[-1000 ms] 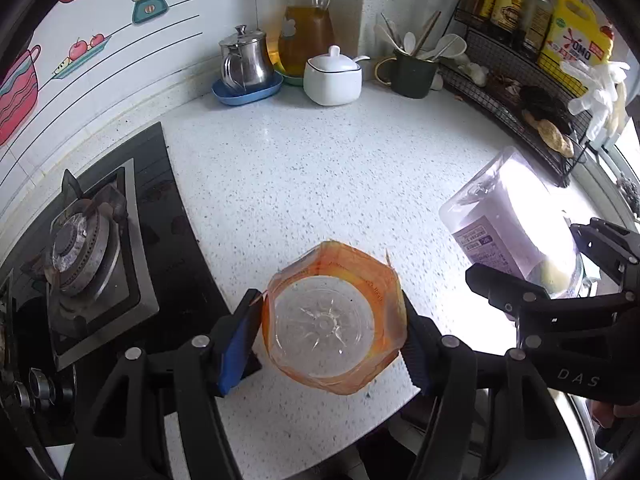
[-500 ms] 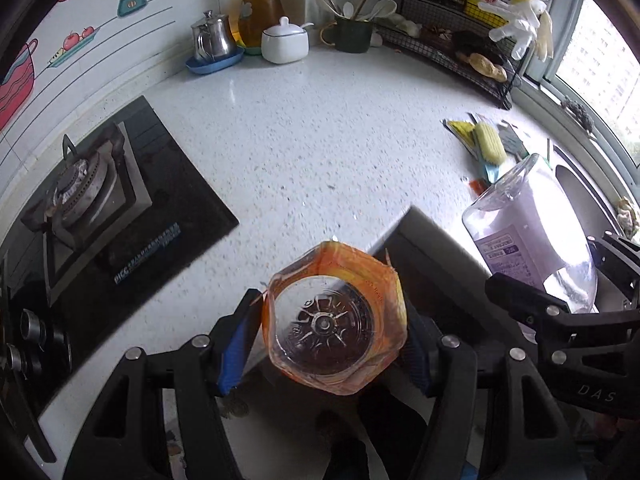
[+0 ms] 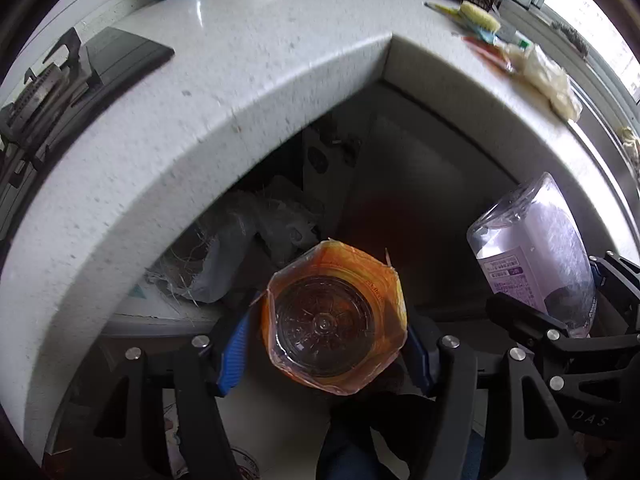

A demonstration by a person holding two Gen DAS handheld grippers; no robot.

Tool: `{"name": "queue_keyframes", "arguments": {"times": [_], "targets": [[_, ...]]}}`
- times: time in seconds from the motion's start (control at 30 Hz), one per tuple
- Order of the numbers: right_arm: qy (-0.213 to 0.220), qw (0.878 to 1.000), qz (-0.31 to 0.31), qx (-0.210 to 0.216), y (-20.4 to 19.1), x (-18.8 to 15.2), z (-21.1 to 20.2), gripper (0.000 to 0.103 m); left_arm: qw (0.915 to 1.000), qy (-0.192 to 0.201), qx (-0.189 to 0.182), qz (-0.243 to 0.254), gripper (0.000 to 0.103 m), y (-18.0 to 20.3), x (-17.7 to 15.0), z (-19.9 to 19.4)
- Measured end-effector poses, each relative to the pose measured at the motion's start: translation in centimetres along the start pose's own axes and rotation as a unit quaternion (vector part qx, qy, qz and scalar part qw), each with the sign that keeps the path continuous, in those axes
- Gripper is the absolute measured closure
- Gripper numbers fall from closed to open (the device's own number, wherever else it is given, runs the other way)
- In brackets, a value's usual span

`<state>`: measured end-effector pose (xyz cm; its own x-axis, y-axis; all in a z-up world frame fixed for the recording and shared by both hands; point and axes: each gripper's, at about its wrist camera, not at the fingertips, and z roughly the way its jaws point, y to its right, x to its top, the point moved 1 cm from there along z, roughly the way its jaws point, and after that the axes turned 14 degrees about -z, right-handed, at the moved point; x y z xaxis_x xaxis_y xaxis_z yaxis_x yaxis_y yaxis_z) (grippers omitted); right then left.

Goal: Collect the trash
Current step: 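Carry the orange cup and lilac bottle down to the red bin under the counter, then open the left gripper to drop the orange cup into the red bin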

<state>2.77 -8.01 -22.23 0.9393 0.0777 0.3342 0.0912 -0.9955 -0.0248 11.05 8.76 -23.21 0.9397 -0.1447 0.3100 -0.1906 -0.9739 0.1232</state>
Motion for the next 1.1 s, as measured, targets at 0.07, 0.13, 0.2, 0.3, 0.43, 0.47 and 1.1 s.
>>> {"name": "queue_keyframes", "arguments": {"times": [0.07,0.13,0.2,0.3,0.43,0.47,1.1], "targets": [[-0.012,1.000,0.005,0.007,0.1,-1.0,2.2,0.032,1.0000,-0.004,0.004,0.001,0.041,-0.1,-0.9,2.1],[-0.023,1.000,0.003,0.007,0.1,-1.8,4.3,0.032,0.9999,-0.016,-0.002,-0.002,0.041,-0.2,-1.7,4.4],[-0.027,1.000,0.000,0.004,0.2,-2.4,6.4,0.032,0.9997,-0.023,-0.006,-0.004,0.041,-0.5,-2.5,6.7],[-0.034,0.999,-0.001,-0.001,0.5,-2.9,9.5,0.032,0.9993,-0.035,-0.015,0.002,0.040,-0.2,-3.4,10.4],[-0.044,0.999,0.010,0.002,1.4,-3.6,12.9,0.032,0.9987,-0.035,-0.036,0.014,0.040,0.1,-4.1,14.1],[-0.046,0.999,0.011,0.001,1.4,-3.6,13.5,0.032,0.9985,-0.036,-0.038,0.016,0.040,0.3,-4.2,14.9],[-0.071,0.997,0.023,0.003,2.9,-4.5,18.9,0.032,0.9975,-0.056,-0.024,0.036,0.019,0.8,-2.9,20.2]]}}
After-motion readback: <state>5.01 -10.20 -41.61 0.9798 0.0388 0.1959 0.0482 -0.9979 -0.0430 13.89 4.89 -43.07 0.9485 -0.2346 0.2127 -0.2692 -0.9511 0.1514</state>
